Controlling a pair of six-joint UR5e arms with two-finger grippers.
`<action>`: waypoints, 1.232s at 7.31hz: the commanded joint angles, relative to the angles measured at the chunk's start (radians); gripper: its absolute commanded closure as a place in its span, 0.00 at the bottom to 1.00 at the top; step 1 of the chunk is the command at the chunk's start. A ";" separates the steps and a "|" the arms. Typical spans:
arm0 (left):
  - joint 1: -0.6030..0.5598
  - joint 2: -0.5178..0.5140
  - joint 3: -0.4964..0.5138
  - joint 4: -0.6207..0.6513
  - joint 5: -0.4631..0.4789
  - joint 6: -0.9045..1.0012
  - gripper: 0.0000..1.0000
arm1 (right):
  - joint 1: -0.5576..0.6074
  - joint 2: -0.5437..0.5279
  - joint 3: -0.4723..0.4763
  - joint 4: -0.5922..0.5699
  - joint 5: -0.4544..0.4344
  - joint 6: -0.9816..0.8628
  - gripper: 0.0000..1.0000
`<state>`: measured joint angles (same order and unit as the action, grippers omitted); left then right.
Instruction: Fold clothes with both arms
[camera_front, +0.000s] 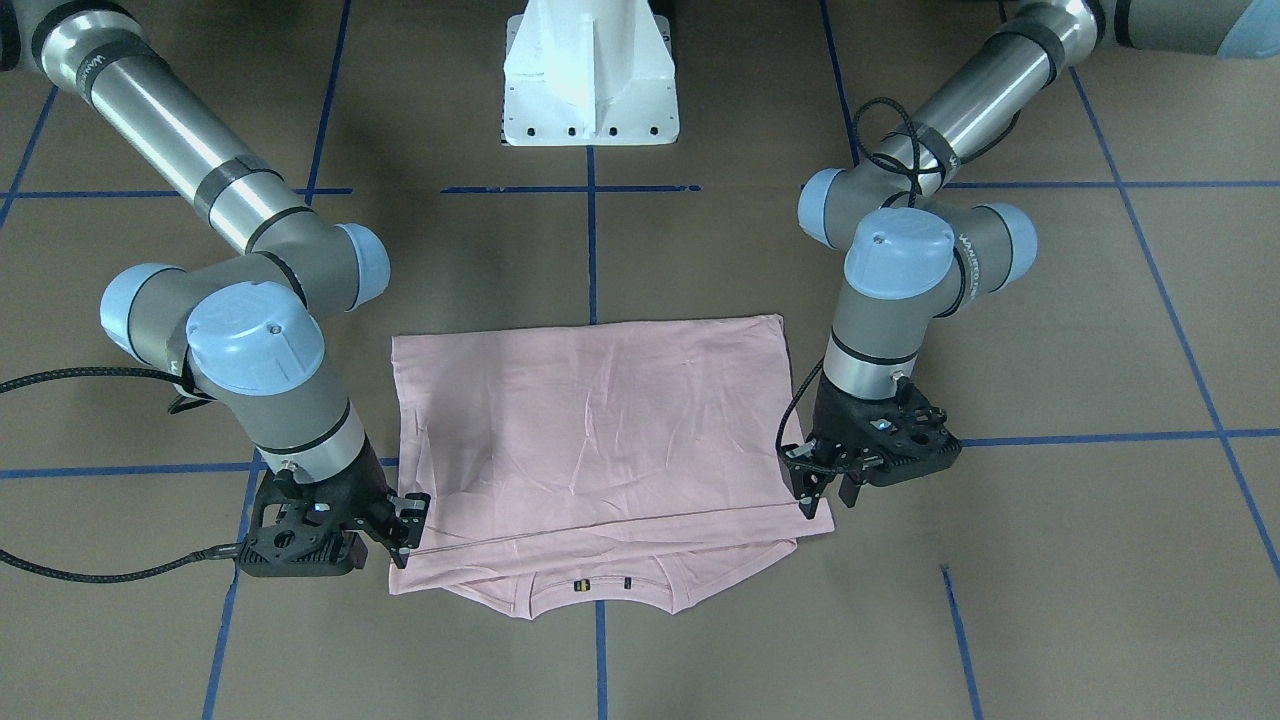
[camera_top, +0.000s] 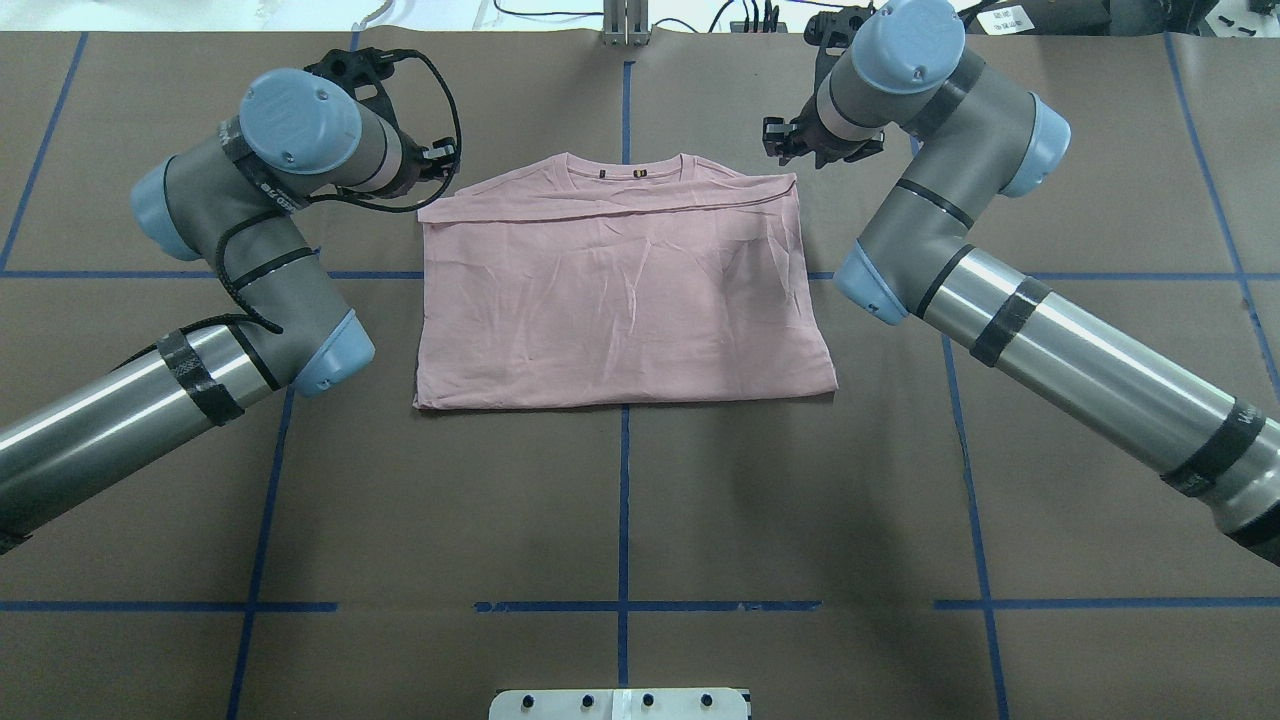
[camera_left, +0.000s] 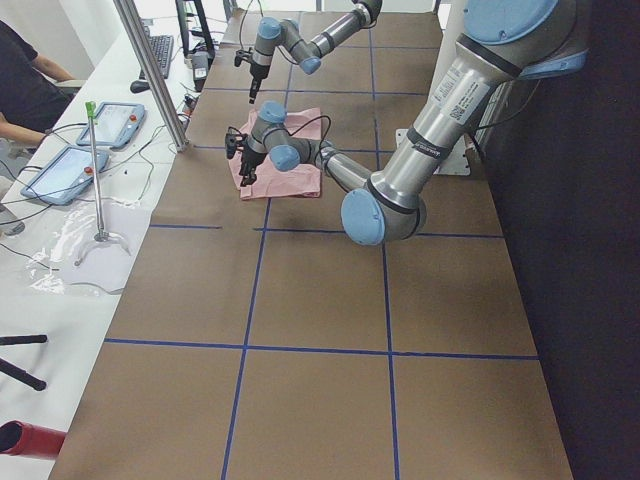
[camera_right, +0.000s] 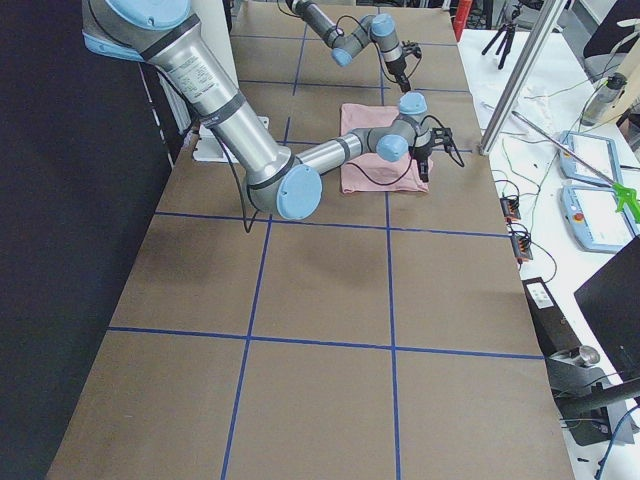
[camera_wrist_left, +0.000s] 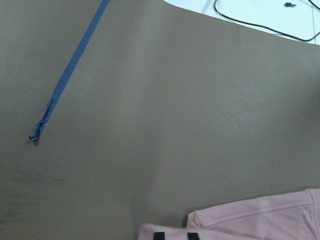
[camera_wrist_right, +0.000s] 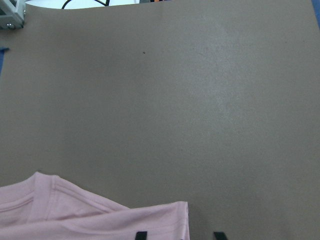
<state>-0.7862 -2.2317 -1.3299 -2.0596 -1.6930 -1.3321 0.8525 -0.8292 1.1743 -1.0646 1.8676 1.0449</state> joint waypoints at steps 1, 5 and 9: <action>-0.002 0.003 -0.052 0.010 -0.010 -0.002 0.00 | 0.005 -0.107 0.122 0.034 0.113 -0.019 0.00; -0.001 0.015 -0.179 0.073 -0.010 -0.039 0.00 | -0.080 -0.307 0.517 -0.282 0.148 0.108 0.00; 0.019 0.015 -0.242 0.118 -0.010 -0.079 0.00 | -0.187 -0.311 0.463 -0.279 0.107 0.198 0.00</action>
<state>-0.7721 -2.2166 -1.5608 -1.9483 -1.7027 -1.4006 0.6804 -1.1381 1.6518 -1.3429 1.9818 1.2376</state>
